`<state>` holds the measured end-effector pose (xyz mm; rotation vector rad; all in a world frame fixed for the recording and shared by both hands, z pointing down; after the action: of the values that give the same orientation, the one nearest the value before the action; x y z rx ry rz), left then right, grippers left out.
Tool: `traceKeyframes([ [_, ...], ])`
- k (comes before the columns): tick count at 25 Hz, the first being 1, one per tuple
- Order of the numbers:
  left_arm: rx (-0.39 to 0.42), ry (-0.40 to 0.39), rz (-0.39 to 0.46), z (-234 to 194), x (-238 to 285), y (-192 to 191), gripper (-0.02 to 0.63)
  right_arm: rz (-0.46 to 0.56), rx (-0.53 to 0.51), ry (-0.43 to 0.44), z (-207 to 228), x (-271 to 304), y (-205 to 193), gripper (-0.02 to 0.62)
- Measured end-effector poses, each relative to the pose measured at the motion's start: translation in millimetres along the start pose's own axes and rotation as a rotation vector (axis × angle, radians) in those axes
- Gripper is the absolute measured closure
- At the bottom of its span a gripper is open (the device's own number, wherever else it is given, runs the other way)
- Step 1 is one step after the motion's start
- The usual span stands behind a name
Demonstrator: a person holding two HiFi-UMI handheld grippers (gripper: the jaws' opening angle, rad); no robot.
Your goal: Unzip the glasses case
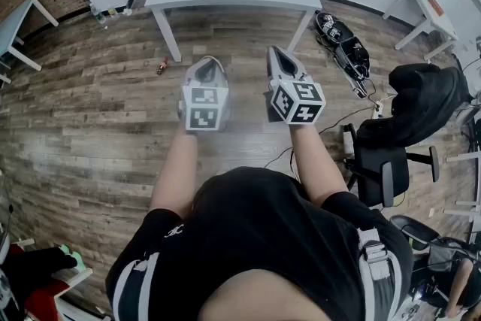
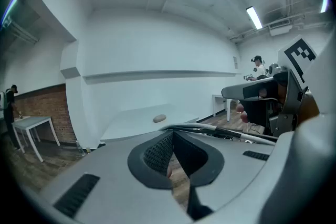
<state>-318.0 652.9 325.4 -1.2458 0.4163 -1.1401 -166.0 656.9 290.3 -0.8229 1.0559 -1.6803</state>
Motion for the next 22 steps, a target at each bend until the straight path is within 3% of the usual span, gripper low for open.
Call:
traceKeyframes([
  [6,0.03,-0.001,-0.004,13.0,14.2,6.1,0.604,0.001,0.004,0.008,16.9,0.6,4.6,0.592],
  [22,0.042,-0.034,-0.062,19.5,7.3,-13.5,0.604,-0.025,0.041,0.026,9.6,-1.6,-9.2,0.592],
])
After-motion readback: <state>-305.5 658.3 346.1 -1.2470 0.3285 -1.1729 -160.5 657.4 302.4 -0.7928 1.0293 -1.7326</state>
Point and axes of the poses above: the fingertips, and each gripper's own axes: x forward along the fingers, z to its right, y out of its top, the point moved 2 cm from there along -x, backward along the fingers, and after that the axes turned 13 degrees about x, right-handed, at the moved point
